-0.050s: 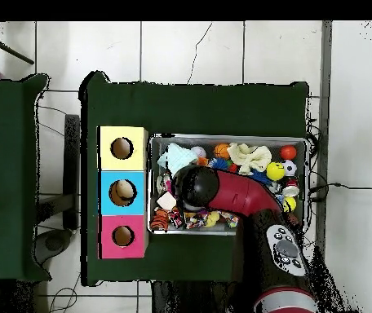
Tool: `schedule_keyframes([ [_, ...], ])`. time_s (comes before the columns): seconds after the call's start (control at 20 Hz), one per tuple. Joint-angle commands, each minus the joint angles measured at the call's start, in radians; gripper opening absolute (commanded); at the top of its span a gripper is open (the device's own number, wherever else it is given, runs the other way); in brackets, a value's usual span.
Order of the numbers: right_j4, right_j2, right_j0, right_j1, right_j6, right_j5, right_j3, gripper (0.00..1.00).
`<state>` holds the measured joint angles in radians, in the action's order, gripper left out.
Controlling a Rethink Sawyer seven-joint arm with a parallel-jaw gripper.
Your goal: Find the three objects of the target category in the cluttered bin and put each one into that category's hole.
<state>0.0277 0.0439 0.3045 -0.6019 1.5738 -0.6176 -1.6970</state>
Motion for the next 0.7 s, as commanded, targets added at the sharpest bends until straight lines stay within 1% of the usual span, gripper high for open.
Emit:
schedule_keyframes([
  [0.05, 0.002, 0.059, -0.004, 0.044, 0.121, 0.073, 0.007, 1.0],
  [0.3, 0.004, 0.063, -0.002, 0.065, 0.122, 0.109, 0.016, 1.0],
  [0.45, 0.011, 0.063, -0.004, 0.102, 0.114, 0.129, 0.052, 1.0],
  [0.7, 0.009, 0.061, -0.007, 0.125, 0.118, 0.163, 0.06, 1.0],
])
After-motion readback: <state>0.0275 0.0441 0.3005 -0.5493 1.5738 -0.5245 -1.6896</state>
